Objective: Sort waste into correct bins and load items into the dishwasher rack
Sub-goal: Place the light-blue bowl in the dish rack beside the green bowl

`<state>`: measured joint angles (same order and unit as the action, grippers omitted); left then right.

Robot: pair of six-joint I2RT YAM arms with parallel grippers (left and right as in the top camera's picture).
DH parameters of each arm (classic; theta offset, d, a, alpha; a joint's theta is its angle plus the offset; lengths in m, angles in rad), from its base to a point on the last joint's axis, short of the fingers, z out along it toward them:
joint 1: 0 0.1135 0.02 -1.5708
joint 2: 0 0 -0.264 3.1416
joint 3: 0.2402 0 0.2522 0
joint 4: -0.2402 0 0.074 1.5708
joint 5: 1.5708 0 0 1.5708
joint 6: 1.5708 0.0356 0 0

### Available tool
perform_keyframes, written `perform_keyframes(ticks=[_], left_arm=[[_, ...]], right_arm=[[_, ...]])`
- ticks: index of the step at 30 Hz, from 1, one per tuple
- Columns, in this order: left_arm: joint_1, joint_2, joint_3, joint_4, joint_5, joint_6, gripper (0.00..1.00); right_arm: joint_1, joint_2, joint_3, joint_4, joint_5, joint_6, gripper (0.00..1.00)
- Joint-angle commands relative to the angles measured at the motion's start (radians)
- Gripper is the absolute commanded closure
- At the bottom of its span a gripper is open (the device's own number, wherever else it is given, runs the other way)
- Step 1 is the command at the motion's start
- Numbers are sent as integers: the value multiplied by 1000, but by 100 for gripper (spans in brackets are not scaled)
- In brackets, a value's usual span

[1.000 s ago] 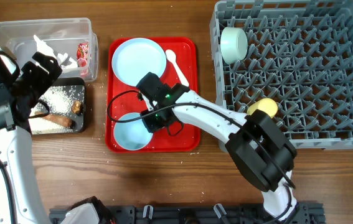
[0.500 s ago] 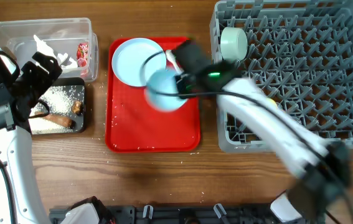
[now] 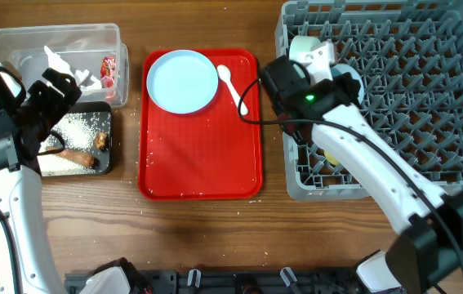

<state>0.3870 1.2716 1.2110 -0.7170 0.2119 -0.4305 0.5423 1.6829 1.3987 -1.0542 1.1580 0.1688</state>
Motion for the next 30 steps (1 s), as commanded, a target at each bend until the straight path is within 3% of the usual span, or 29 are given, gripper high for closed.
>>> perform_keyframes(ticks=[1,4,14,20,26,28,30], left_arm=[[-2,1,11,2,15,16,0],[-2,1,11,2,16,16,0],[-2,1,11,2,15,16,0],[-2,1,11,2,16,16,0],[-2,1,11,2,15,16,0],[-2,1,11,2,15,16,0],[-2,1,11,2,15,16,0]], right_arm=[[0,51,-31,20,134,-38,96],[0,103,-39,101,218,-48,96],[-75,196,-39,251,216,-143,96],[-39,196,-39,254,15,-144,96],[-29,197,-39,255,-61,-143,96],[-26,197,-39,234,-65,-143,90],[-12,196,-39,193,-99,-143,76]])
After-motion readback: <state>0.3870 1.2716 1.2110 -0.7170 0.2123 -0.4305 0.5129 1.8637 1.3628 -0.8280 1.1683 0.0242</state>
